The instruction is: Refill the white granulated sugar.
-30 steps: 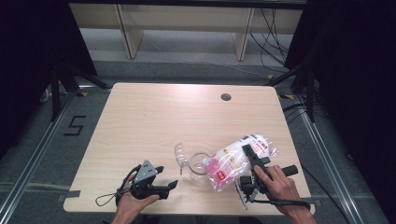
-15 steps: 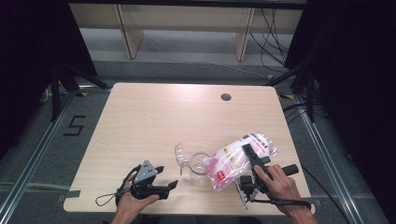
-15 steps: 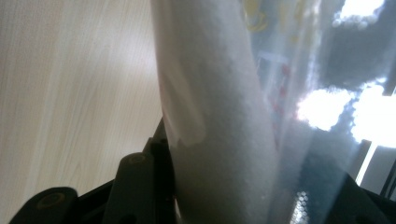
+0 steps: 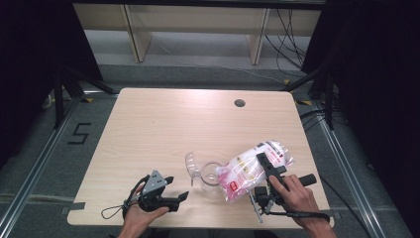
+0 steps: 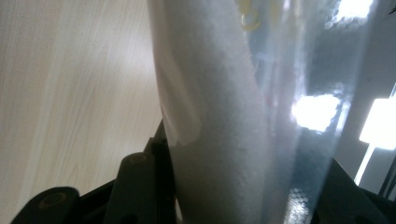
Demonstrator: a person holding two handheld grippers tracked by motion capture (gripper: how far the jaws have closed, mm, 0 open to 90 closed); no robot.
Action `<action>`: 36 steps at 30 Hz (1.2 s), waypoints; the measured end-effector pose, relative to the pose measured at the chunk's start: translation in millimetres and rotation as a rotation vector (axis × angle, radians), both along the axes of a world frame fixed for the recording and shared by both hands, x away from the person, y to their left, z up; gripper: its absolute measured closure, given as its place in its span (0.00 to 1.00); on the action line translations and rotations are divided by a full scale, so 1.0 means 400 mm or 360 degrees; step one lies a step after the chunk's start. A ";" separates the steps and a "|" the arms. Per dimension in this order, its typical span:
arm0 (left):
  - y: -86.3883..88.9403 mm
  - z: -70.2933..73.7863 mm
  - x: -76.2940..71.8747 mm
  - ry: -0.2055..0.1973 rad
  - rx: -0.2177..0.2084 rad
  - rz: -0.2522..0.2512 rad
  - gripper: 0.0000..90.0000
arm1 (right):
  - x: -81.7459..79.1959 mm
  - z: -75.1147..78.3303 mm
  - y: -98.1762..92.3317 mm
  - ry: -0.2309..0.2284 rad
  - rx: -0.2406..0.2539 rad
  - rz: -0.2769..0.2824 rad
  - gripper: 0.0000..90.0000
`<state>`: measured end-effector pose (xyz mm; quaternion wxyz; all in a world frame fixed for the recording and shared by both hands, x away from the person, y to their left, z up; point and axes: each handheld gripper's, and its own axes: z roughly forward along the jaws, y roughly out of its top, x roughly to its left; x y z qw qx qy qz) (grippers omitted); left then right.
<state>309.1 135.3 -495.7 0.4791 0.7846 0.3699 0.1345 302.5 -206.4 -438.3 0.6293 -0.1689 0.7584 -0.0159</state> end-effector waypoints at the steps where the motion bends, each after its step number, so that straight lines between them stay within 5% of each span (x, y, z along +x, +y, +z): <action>1: 0.000 0.000 0.000 -0.0001 0.0000 0.0000 0.27 | 0.000 0.000 0.000 0.0001 -0.0006 0.0001 0.63; 36: 0.002 0.002 0.000 -0.0011 0.0011 -0.0013 0.27 | 0.003 0.001 0.003 -0.0003 0.0016 0.0026 0.65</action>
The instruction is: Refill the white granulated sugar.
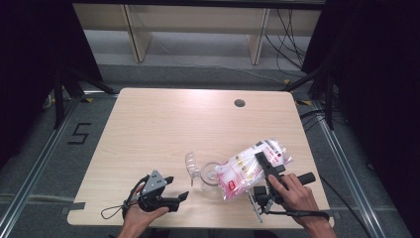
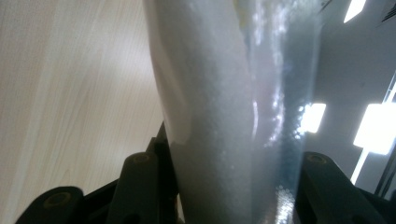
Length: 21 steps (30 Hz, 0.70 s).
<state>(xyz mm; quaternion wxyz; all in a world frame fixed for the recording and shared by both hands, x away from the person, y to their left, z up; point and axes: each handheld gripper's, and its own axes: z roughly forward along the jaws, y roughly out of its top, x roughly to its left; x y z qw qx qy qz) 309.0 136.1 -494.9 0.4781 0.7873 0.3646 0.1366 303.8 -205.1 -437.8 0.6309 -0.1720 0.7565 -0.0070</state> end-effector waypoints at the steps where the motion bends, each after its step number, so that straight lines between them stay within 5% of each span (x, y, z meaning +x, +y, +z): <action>1: 0.000 0.000 0.000 -0.0001 -0.0001 0.0000 0.27 | -0.001 0.003 0.002 0.0001 -0.0019 -0.0007 0.65; 21: 0.000 0.000 0.000 0.0002 -0.0003 0.0002 0.27 | 0.002 0.000 -0.001 0.0004 0.0009 0.0009 0.67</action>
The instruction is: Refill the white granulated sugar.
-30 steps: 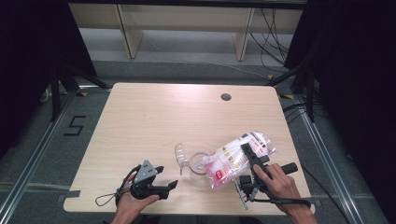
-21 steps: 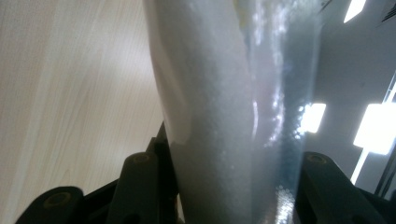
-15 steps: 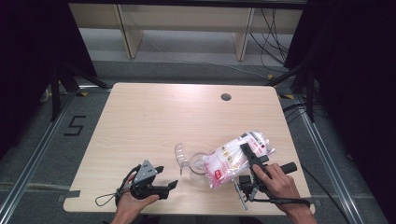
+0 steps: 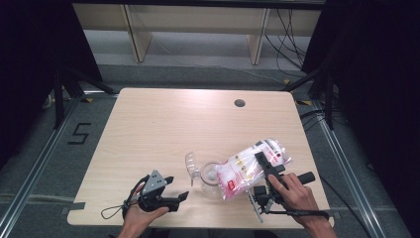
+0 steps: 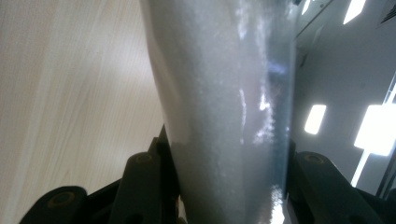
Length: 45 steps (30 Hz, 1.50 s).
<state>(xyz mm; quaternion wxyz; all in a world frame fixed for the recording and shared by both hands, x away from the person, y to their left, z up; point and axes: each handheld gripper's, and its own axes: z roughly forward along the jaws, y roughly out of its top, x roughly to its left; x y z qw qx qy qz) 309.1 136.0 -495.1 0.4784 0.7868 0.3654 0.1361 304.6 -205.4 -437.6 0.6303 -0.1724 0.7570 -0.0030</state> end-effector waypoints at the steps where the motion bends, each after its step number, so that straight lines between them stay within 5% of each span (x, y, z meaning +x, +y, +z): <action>1: 0.000 0.000 0.000 0.0001 0.0000 0.0000 0.27 | 0.000 -0.001 -0.001 0.0004 0.0013 -0.0007 0.67; 11: 0.000 0.000 0.000 -0.0003 0.0002 -0.0002 0.27 | 0.007 0.008 0.004 -0.0014 -0.0045 0.0040 0.67; 13: 0.001 0.001 -0.001 -0.0005 0.0008 0.0003 0.27 | 0.005 0.001 0.003 0.0010 0.0007 0.0002 0.67; 16: -0.001 0.001 -0.003 0.0010 -0.0005 0.0023 0.27 | 0.009 0.009 0.008 -0.0001 -0.0048 0.0028 0.67; 18: -0.001 0.001 -0.002 0.0009 -0.0005 0.0022 0.27 | 0.006 0.001 0.005 0.0027 0.0018 -0.0025 0.67; 22: 0.000 0.000 -0.001 0.0011 -0.0012 0.0017 0.27 | 0.012 0.006 0.010 0.0012 -0.0026 0.0019 0.67; 31: -0.001 0.000 0.000 0.0014 -0.0014 0.0018 0.27 | 0.011 0.000 0.008 0.0020 0.0031 -0.0003 0.68; 34: -0.001 0.000 0.000 0.0015 -0.0012 0.0019 0.27 | 0.014 0.010 0.013 -0.0008 -0.0053 0.0050 0.68; 37: -0.004 0.000 0.001 0.0015 -0.0019 0.0020 0.27 | 0.010 0.005 0.009 0.0001 -0.0004 0.0014 0.68; 45: -0.004 0.002 0.001 0.0013 -0.0013 0.0020 0.27 | 0.014 0.011 0.010 -0.0001 -0.0048 0.0051 0.68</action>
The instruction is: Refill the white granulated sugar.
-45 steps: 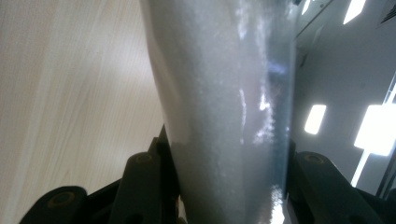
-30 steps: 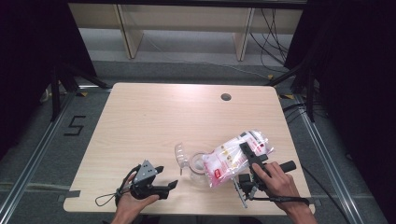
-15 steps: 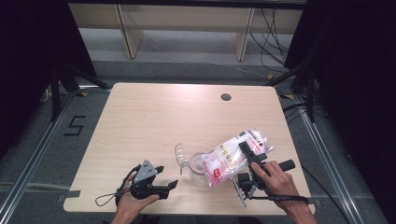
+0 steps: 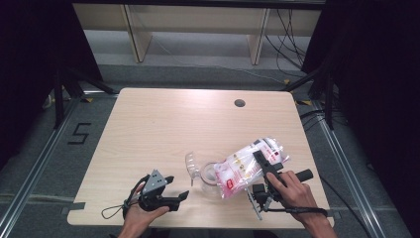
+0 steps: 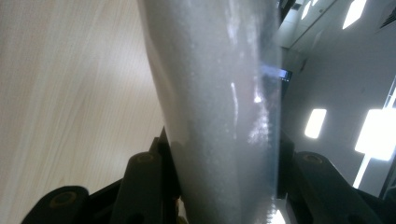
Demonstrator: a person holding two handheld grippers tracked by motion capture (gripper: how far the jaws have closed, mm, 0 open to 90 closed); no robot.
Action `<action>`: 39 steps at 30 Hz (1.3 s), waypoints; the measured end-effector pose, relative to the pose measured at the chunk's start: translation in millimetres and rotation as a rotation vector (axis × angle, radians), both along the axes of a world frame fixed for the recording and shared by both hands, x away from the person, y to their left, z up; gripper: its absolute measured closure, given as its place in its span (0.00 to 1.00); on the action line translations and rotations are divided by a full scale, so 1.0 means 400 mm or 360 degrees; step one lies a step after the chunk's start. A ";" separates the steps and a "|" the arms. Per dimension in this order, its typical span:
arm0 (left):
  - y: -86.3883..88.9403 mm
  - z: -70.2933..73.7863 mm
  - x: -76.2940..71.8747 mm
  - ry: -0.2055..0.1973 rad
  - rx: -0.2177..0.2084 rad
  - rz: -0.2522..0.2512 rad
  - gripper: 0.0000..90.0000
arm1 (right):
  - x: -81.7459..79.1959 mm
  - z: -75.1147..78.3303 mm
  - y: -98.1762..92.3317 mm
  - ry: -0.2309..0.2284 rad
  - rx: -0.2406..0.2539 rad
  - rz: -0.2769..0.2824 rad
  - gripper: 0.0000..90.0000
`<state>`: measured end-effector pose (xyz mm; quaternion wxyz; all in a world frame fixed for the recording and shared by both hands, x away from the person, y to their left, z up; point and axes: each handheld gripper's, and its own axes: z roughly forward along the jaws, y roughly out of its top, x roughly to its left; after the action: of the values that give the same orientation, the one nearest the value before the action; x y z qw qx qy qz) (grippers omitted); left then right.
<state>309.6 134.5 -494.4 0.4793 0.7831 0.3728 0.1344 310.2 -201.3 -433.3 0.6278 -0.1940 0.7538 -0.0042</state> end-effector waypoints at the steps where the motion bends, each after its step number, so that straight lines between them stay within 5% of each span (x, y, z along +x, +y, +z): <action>1: 0.000 0.000 0.000 0.0000 0.0003 -0.0001 0.27 | -0.001 -0.001 -0.001 0.0008 0.0002 -0.0007 0.68; 19: 0.001 -0.002 -0.003 -0.0004 -0.0004 -0.0001 0.27 | -0.001 0.002 -0.002 -0.0020 -0.0011 0.0032 0.68; 23: 0.007 0.000 -0.004 -0.0013 0.0023 -0.0007 0.27 | -0.009 0.002 -0.002 0.0021 0.0000 -0.0049 0.68; 39: 0.004 -0.001 -0.005 -0.0029 0.0026 -0.0015 0.27 | -0.007 0.002 -0.001 -0.0010 0.0001 0.0013 0.68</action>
<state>307.6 136.0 -494.9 0.4769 0.7874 0.3637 0.1422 307.4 -201.9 -432.3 0.6302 -0.1970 0.7510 -0.0020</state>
